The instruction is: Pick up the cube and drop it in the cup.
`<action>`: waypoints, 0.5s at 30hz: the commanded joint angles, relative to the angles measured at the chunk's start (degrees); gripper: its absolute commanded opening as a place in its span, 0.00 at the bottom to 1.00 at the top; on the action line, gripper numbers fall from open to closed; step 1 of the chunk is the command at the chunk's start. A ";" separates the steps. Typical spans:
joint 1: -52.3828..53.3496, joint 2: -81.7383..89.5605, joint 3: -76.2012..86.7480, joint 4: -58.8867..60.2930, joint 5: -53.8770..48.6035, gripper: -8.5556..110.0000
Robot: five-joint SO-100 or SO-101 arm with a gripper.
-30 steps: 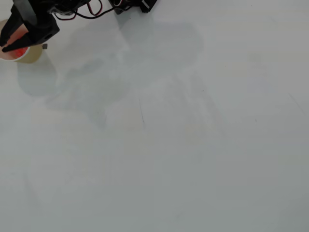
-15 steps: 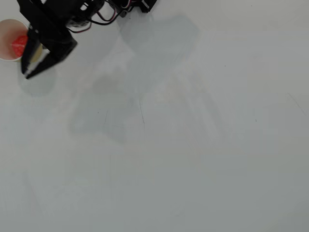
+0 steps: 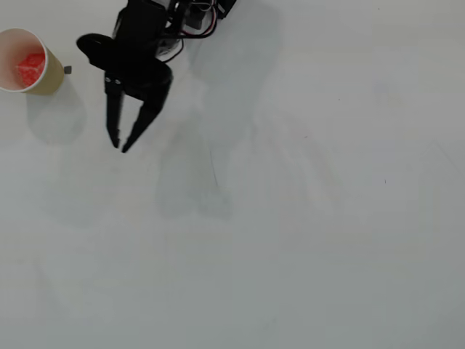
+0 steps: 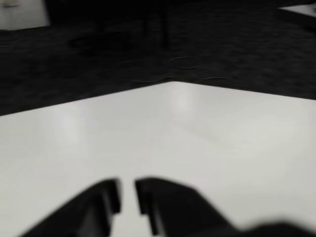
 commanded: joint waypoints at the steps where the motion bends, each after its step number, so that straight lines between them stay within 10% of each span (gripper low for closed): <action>1: -4.75 3.43 -0.97 0.44 -0.26 0.07; 15: -16.44 10.37 7.03 6.50 -0.44 0.07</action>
